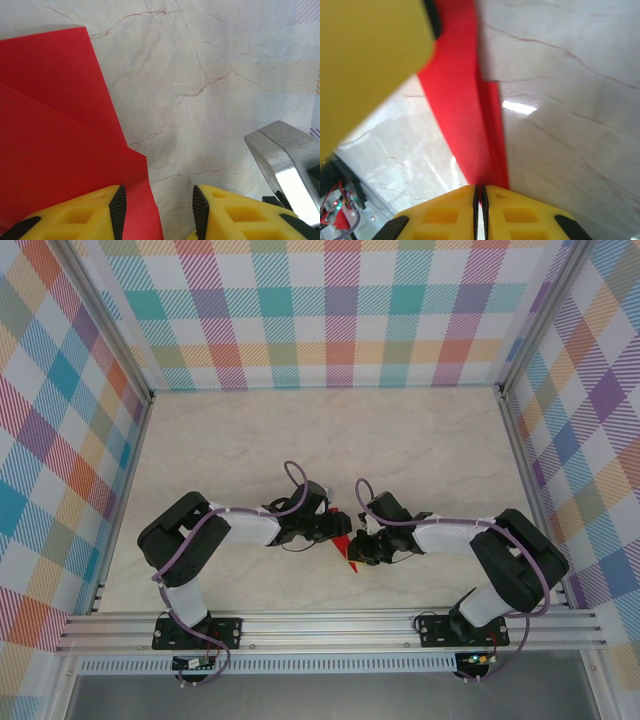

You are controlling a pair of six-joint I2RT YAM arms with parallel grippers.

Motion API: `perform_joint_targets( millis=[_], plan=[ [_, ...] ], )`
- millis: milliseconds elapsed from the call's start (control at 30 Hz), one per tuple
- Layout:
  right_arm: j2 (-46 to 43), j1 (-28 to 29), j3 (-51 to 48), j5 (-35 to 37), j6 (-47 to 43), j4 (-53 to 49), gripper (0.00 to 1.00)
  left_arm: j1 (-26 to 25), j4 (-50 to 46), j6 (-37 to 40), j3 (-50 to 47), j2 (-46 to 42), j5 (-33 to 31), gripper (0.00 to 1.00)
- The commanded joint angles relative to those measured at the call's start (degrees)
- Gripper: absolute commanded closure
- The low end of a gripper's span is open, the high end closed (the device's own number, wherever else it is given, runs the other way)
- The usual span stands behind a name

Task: Fold a paper plane with a square sheet of paper (pick it up from the middle)
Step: Fold the wing for the fifth time at the center of the table.

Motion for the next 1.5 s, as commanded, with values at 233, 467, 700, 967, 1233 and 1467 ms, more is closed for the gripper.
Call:
perform_joint_targets(
  millis=[233,467,700,967,1233,1467],
  plan=[
    [-0.4,0.4,-3.0,3.4,-2.5,-7.3,0.87,-0.4,-5.5,1.1,-0.7,5.0,0.2,0.58],
    [-6.7,0.4,-2.6,0.3,-2.9,-6.7,0.88,-0.4,-5.7,1.2,-0.7,4.7,0.2,0.58],
    [-9.1,0.9,0.0,-2.5,-0.3,-1.2,0.87,-0.3,-5.5,1.1,-0.6,5.1,0.4,0.58],
    [0.9,4.1,3.3,0.6,0.7,-1.2,0.88,-0.4,-6.0,1.1,-0.5,5.1,0.4,0.58],
    [0.8,3.9,-3.6,3.9,0.5,-2.3,0.88,-0.4,-7.1,1.8,-0.3,5.1,0.3,0.58],
    [-1.8,3.4,-7.9,2.7,1.9,-0.5,0.88,-0.4,-6.9,1.8,-0.3,5.4,0.1,0.58]
  ],
)
